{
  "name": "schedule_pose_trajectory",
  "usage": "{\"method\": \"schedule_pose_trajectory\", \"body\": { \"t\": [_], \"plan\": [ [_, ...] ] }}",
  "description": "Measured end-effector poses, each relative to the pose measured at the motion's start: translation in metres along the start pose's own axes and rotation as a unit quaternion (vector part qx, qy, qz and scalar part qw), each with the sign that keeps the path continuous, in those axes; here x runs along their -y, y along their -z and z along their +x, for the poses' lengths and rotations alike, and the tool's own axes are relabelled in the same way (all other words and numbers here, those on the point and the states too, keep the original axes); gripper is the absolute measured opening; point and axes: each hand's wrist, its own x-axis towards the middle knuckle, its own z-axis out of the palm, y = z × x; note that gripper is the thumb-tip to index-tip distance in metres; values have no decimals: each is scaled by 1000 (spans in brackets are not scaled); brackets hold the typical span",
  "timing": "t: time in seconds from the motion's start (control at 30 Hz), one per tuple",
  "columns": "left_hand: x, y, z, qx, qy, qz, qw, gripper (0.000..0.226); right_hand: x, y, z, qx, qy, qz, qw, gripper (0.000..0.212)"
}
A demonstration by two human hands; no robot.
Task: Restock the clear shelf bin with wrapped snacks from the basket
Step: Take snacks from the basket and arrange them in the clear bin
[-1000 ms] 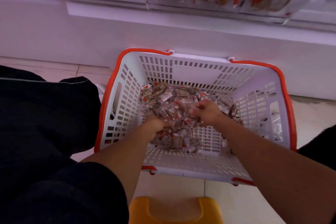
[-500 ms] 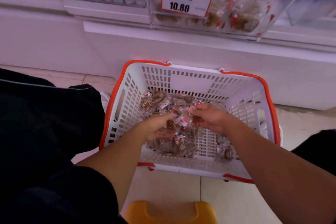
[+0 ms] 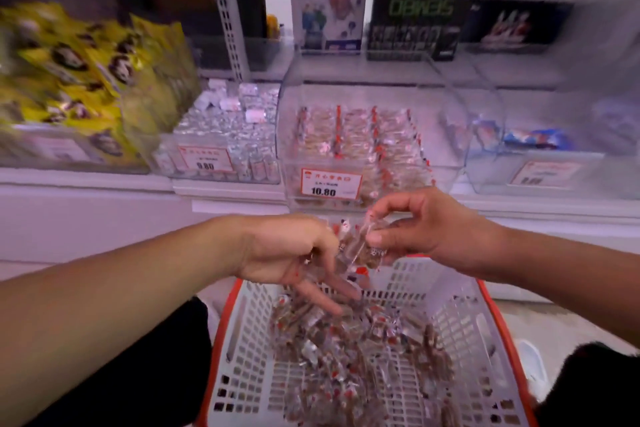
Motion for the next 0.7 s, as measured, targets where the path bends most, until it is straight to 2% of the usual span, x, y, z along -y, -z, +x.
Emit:
{"method": "schedule_pose_trajectory", "body": {
  "t": [0.03, 0.1, 0.13, 0.23, 0.3, 0.4, 0.5, 0.6, 0.7],
  "plan": [
    [-8, -4, -8, 21, -16, -22, 999, 61, 9, 0, -2, -21, 32, 19, 999, 14],
    [-26, -11, -15, 35, -61, -53, 996, 56, 20, -3, -2, -78, 95, 9, 992, 13],
    [-33, -14, -15, 18, -83, -49, 995, 47, 24, -5, 0, -103, 119, -16, 987, 14],
    [-50, -22, -6, -98, -145, 29, 984, 15, 30, -11, 9, -169, 149, -82, 971, 25],
    [-56, -23, -3, -128, -153, 73, 977, 16, 34, -14, 15, -192, 142, -92, 967, 42],
    [-63, -16, -10, -106, -130, 157, 973, 18, 40, -11, 16, -103, 128, -132, 977, 60],
    [-70, -11, -21, -102, -117, 202, 967, 20, 51, 2, 12, -25, 104, -135, 985, 55],
    [-76, -8, -25, -144, -131, 203, 960, 52, 65, 10, 11, 30, 85, -107, 990, 52],
    [-84, -8, -25, -182, -153, 230, 944, 56, 76, 11, 21, 29, 71, -106, 991, 44]
  ]
}}
